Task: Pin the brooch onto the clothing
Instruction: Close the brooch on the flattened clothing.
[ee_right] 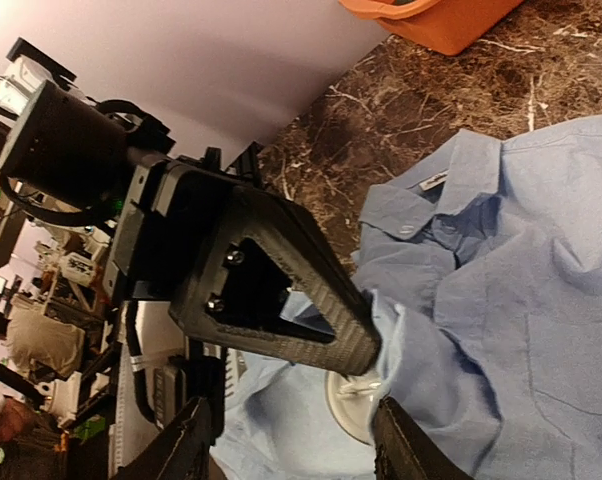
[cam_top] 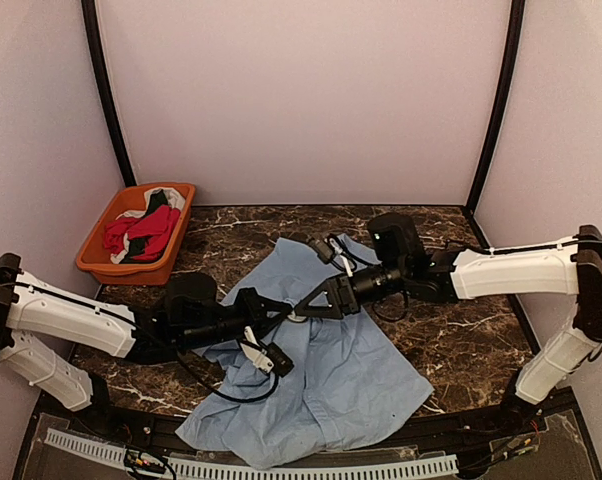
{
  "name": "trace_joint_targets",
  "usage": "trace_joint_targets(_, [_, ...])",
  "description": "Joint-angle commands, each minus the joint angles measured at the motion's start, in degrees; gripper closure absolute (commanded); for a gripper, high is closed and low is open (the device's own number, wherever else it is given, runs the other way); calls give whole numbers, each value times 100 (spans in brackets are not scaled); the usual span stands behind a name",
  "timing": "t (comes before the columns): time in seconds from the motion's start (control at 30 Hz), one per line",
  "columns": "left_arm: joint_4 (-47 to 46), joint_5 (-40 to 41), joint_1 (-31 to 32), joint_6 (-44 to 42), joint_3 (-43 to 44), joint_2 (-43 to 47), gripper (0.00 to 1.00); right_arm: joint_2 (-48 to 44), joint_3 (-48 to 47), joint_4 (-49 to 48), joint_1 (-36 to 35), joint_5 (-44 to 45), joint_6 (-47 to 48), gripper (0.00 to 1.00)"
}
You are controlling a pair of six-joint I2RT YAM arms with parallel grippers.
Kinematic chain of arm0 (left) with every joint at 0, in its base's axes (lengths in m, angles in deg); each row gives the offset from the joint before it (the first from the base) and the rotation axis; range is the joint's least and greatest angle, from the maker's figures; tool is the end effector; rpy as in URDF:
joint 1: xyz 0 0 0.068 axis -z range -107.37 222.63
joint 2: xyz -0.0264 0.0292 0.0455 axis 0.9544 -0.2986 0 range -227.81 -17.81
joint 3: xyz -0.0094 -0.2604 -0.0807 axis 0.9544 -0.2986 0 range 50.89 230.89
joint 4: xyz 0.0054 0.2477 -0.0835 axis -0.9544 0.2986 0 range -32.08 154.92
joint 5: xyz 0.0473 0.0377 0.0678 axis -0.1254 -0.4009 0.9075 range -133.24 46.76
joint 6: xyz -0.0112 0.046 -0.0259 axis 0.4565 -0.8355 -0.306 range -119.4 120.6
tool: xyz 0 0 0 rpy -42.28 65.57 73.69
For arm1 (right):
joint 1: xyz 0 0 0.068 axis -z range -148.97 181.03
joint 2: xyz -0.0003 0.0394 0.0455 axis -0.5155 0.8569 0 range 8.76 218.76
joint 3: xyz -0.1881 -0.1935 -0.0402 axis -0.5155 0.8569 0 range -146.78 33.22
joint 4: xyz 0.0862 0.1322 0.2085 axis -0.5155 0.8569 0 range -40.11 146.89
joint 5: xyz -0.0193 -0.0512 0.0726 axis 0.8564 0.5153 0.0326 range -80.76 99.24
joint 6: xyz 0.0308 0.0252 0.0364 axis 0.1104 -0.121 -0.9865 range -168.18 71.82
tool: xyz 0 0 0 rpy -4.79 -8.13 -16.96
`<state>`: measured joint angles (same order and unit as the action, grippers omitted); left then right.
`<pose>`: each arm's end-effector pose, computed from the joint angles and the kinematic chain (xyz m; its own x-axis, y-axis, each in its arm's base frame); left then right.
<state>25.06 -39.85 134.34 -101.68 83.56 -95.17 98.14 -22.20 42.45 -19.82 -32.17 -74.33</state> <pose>0.1374 -0.2506 0.2189 0.8528 0.4737 0.2201 -0.0862 -0.2879 0.9538 0.1989 0.2816 0.2454 -0.6741 -0.3043 -0.6731 -0.7333 0.1656 0.6595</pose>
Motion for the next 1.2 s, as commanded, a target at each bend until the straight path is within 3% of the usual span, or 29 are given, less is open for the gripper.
trace_joint_targets(0.0, [-1386,380,128,714,220,-168,99,-320,113,-720,157,-1027,-889,48])
trace_joint_targets(0.2, [-1922,523,440,792,239,-85,99,-608,-15,-756,273,-1358,-1037,49])
trace_joint_targets(0.43, [-2134,649,540,803,330,-59,99,-871,844,-1804,727,-1428,-2303,57])
trace_joint_targets(0.63, [-2261,858,552,801,379,-190,99,-1329,644,-787,879,-1397,-2043,56])
trace_joint_targets(1.17, [-2723,1109,627,768,684,-812,99,-398,814,-2521,896,-1505,-3497,69])
